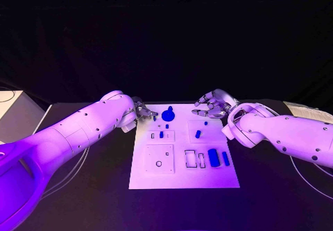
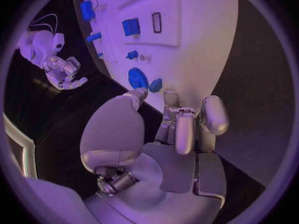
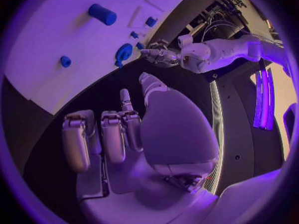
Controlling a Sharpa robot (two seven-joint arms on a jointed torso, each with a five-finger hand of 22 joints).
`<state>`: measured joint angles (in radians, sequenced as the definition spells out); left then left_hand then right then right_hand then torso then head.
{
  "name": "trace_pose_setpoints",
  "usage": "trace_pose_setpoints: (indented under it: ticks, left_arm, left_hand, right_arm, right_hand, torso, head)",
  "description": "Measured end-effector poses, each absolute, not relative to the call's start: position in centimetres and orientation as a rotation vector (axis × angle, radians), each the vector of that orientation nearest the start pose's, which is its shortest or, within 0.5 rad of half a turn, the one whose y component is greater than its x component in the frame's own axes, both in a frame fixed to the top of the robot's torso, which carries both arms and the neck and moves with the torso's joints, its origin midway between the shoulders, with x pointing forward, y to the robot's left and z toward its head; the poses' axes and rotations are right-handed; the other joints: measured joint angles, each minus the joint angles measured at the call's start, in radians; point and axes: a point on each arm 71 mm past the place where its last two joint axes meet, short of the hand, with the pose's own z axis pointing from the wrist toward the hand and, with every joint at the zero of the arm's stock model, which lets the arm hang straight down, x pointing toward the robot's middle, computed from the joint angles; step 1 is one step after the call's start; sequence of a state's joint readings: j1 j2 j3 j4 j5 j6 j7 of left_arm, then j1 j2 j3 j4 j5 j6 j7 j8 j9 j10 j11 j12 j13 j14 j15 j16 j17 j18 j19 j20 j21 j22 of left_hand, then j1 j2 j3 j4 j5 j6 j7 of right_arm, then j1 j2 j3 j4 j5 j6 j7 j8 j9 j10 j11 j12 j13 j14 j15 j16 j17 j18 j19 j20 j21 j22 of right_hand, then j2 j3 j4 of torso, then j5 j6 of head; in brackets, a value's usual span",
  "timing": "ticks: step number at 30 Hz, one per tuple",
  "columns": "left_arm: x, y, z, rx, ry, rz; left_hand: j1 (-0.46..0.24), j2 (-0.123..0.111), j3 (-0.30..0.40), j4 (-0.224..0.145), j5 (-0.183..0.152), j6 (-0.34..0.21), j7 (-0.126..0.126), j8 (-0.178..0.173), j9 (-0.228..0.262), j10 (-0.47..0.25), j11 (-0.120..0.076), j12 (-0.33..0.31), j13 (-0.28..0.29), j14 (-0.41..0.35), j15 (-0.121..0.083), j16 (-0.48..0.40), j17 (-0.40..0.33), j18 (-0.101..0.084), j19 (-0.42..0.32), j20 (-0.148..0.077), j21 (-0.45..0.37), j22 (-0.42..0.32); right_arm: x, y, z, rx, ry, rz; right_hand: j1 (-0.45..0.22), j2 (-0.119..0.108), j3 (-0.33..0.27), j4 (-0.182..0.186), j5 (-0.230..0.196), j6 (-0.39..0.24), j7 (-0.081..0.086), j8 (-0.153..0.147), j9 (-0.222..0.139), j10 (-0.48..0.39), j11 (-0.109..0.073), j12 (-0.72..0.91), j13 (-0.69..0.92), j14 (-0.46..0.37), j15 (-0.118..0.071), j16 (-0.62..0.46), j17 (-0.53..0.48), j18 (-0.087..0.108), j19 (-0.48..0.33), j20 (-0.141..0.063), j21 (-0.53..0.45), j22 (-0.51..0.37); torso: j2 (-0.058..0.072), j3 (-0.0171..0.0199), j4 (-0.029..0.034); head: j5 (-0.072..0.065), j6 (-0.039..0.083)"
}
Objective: Assemble the parts on the task board
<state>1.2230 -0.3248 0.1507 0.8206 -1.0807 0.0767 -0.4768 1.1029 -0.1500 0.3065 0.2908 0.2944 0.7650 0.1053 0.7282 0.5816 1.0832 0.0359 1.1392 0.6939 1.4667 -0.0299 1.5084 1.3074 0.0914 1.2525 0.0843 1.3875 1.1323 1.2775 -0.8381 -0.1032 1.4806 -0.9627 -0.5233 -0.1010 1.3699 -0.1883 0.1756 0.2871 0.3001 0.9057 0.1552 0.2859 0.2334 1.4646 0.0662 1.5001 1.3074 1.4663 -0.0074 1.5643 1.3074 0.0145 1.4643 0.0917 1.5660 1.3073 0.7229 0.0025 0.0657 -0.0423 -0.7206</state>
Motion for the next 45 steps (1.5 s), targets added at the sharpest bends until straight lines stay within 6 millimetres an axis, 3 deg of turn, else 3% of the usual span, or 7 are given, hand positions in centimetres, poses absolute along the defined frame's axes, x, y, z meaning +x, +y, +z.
trace_pose_setpoints:
  ticks: [4,12,28,33,37,45]
  left_arm:
    - [59.96,14.87,-19.58,-0.493,2.104,-0.451]
    - [59.90,14.55,-19.57,-0.499,2.107,-0.477]
    - [59.82,14.35,-19.63,-0.505,2.123,-0.501]
    - [59.83,14.40,-19.67,-0.506,2.126,-0.501]
    - [59.87,14.43,-19.71,-0.508,2.128,-0.499]
    - [59.95,14.46,-19.64,-0.509,2.129,-0.499]
  left_hand:
    - [0.014,0.014,0.012,0.000,0.000,0.000,0.000,0.000,0.000,0.000,0.000,0.000,-0.001,0.000,0.000,0.000,0.000,0.000,0.000,0.000,0.000,0.000]
    - [0.080,0.014,0.041,-0.002,0.000,0.004,-0.004,0.000,-0.001,-0.004,-0.004,0.000,-0.007,0.000,0.000,0.000,0.000,0.000,0.000,0.000,0.000,0.000]
    - [0.091,0.004,0.044,-0.005,0.000,0.004,-0.004,0.000,-0.001,-0.004,-0.004,-0.001,-0.007,0.000,0.000,0.000,0.000,0.000,0.000,0.000,0.000,0.000]
    - [0.112,0.017,0.059,0.000,0.000,0.011,-0.004,0.006,-0.001,-0.004,-0.004,0.003,-0.004,0.000,0.000,0.001,0.000,0.000,0.000,0.000,0.000,0.004]
    - [0.152,0.027,0.095,-0.003,0.000,0.015,-0.007,0.007,-0.001,0.000,-0.008,0.003,-0.001,0.000,0.000,0.004,0.000,0.000,0.003,-0.003,0.004,0.007]
    - [0.219,0.010,0.211,-0.016,-0.001,0.015,-0.009,0.022,-0.001,0.003,-0.011,0.003,-0.007,0.000,0.000,0.008,0.000,0.000,0.004,-0.004,0.004,0.012]
  right_arm:
    - [50.54,-22.62,-16.83,0.394,1.592,0.758]
    - [50.57,-22.56,-16.83,0.393,1.592,0.758]
    - [50.70,-22.42,-16.86,0.392,1.592,0.758]
    - [50.71,-22.38,-16.86,0.391,1.592,0.758]
    - [50.72,-22.38,-16.86,0.391,1.592,0.758]
    - [50.73,-22.37,-16.86,0.391,1.592,0.758]
  right_hand:
    - [0.000,0.000,0.000,0.000,0.000,0.000,0.000,0.000,0.000,0.000,0.000,0.000,0.000,0.000,0.000,0.000,0.000,0.000,0.000,0.000,0.000,0.000]
    - [0.000,0.000,0.000,0.000,0.000,0.000,0.000,0.000,0.000,0.000,0.000,0.000,0.000,0.000,0.000,0.000,0.000,0.000,0.000,0.000,0.000,0.001]
    - [0.000,0.000,0.000,0.000,0.000,0.000,0.000,0.000,0.000,0.000,0.000,0.000,0.001,0.000,0.000,0.000,0.000,0.000,0.000,0.000,0.000,0.001]
    - [0.000,0.000,0.000,0.000,0.000,0.000,0.000,0.000,0.000,0.000,0.000,0.000,0.001,0.000,0.000,0.000,0.000,0.000,0.000,0.000,0.000,0.001]
    - [0.000,0.000,0.000,0.000,0.000,0.000,0.000,0.000,0.000,0.000,0.000,0.000,0.001,0.000,0.000,0.000,0.000,0.000,0.000,0.000,0.000,0.001]
    - [0.000,0.000,0.003,0.003,0.000,0.000,0.000,0.000,-0.001,0.000,0.000,0.000,0.001,0.000,0.000,0.000,0.000,0.000,0.000,0.000,0.000,0.000]
  torso:
    - [-0.001,0.0004,0.0000]
    - [-0.001,0.0005,0.0005]
    - [0.000,0.0016,0.0017]
    - [0.000,0.0016,0.0011]
    - [0.000,0.0015,-0.0006]
    - [0.000,0.0011,-0.0006]
  head:
    - [0.000,-0.001]
    - [0.000,-0.004]
    - [0.002,-0.010]
    - [0.004,-0.012]
    - [0.004,-0.012]
    - [0.002,-0.013]
